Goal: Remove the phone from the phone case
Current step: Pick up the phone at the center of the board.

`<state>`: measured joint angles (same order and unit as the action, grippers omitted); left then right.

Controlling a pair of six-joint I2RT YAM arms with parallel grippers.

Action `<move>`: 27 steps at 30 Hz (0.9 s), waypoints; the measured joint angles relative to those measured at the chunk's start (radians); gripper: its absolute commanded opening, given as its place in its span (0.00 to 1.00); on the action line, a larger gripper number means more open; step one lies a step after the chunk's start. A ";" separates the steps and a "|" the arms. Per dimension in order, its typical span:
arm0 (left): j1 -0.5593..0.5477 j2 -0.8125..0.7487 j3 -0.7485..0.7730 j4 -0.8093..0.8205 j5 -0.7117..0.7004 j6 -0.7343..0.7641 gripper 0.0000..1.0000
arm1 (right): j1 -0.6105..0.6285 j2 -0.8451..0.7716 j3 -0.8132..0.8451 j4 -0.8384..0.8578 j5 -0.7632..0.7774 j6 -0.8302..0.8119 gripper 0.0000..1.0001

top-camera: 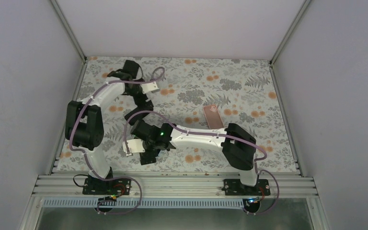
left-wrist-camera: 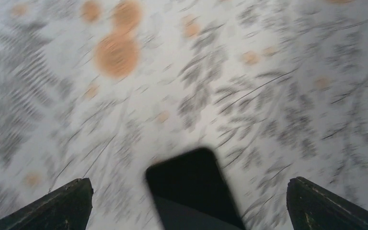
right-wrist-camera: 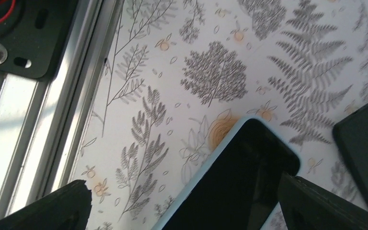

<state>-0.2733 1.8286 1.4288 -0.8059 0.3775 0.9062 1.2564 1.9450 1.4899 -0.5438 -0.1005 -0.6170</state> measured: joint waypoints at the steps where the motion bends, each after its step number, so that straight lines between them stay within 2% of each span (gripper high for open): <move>1: 0.023 -0.006 0.006 0.005 -0.011 -0.008 1.00 | 0.000 -0.001 0.000 -0.012 0.000 0.014 1.00; 8: 0.167 -0.117 -0.001 0.035 -0.123 -0.110 1.00 | -0.002 0.011 -0.021 -0.105 0.011 0.177 1.00; 17: 0.195 -0.333 -0.090 0.090 -0.203 -0.246 1.00 | -0.022 0.035 -0.029 -0.077 0.118 0.301 1.00; 27: 0.289 -0.392 -0.196 0.098 -0.219 -0.298 1.00 | -0.053 0.146 -0.004 -0.039 0.196 0.351 1.00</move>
<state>0.0154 1.4364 1.2327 -0.7078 0.1581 0.6083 1.2030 2.0907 1.4857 -0.5831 0.0956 -0.2657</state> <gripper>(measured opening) 0.999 0.997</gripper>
